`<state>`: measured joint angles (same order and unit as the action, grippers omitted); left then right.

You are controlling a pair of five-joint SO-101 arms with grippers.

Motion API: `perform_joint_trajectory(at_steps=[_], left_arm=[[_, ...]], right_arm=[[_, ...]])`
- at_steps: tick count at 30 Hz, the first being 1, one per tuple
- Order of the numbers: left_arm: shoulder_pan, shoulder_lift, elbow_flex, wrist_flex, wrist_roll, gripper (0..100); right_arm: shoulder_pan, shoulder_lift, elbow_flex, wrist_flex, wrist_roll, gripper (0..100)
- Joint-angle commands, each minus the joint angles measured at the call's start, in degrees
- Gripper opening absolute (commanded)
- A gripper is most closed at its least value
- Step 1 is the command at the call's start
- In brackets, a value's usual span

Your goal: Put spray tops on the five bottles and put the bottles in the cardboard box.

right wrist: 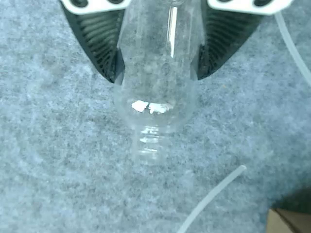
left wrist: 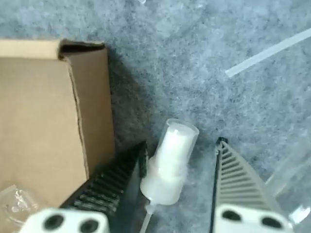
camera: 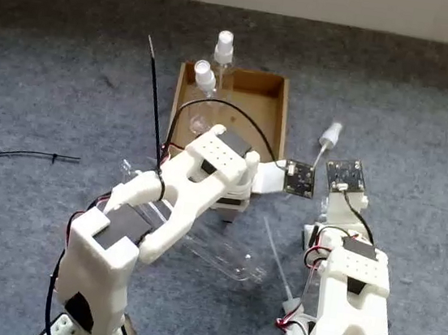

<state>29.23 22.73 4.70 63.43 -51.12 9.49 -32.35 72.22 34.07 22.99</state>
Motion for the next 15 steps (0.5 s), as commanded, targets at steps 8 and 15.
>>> perform_joint_trajectory(at_steps=[8, 15], left_arm=[[1.1, -0.7, 0.0, -0.2, -0.2, 4], [2.1, -0.9, -1.9, 2.6, 3.3, 0]], right_arm=[[-0.7, 0.8, 1.5, -0.3, -0.4, 0.4], [-0.7, 0.8, 1.5, -0.3, -0.4, 0.4]])
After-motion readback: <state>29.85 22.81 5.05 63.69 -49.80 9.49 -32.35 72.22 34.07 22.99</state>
